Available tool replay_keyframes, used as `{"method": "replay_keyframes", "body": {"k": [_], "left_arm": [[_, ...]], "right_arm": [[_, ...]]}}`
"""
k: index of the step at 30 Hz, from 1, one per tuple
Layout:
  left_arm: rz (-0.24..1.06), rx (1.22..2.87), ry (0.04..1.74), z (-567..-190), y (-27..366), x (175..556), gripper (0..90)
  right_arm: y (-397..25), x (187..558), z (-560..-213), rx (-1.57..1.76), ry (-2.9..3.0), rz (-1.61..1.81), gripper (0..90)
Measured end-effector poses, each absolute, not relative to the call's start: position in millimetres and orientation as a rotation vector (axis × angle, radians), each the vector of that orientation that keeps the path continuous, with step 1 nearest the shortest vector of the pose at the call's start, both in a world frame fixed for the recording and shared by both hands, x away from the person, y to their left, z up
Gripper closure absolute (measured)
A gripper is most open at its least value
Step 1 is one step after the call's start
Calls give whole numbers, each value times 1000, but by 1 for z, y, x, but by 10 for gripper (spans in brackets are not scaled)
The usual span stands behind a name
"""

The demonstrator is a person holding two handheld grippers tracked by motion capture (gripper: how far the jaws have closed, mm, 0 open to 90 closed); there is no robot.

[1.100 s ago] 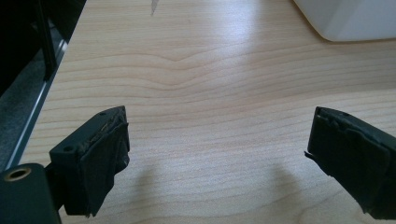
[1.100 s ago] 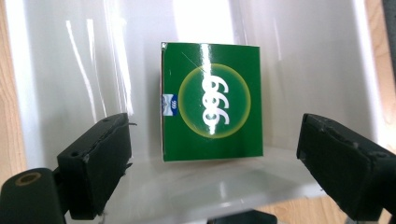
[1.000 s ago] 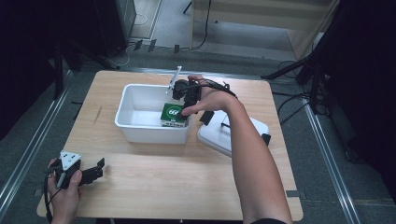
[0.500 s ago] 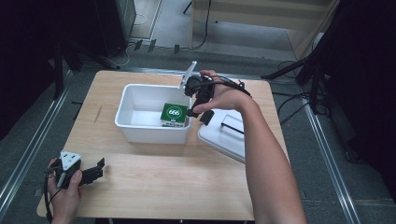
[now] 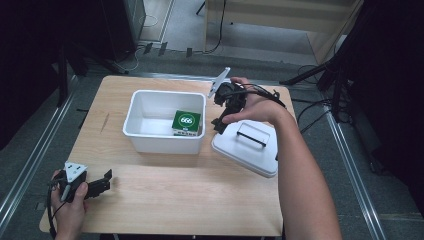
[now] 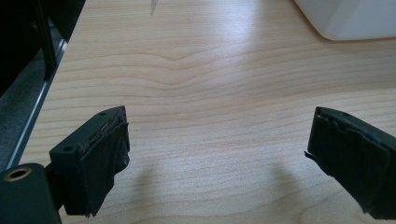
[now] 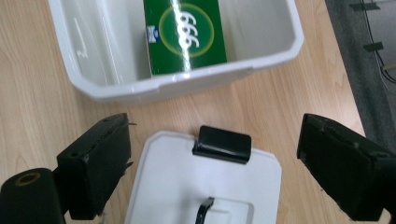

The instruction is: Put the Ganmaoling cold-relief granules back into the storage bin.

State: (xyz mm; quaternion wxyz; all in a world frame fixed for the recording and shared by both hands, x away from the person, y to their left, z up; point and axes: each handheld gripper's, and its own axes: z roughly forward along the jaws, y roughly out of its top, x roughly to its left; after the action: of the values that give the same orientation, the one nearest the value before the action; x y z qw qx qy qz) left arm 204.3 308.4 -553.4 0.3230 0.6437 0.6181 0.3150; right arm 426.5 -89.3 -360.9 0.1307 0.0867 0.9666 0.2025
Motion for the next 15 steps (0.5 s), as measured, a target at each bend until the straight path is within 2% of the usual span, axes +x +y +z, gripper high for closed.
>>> {"method": "replay_keyframes", "body": {"k": [15], "left_arm": [[830, 1695, 1622, -553, 309, 204, 62]], "right_arm": [[-133, 406, -375, 293, 2793, 552, 98]]}}
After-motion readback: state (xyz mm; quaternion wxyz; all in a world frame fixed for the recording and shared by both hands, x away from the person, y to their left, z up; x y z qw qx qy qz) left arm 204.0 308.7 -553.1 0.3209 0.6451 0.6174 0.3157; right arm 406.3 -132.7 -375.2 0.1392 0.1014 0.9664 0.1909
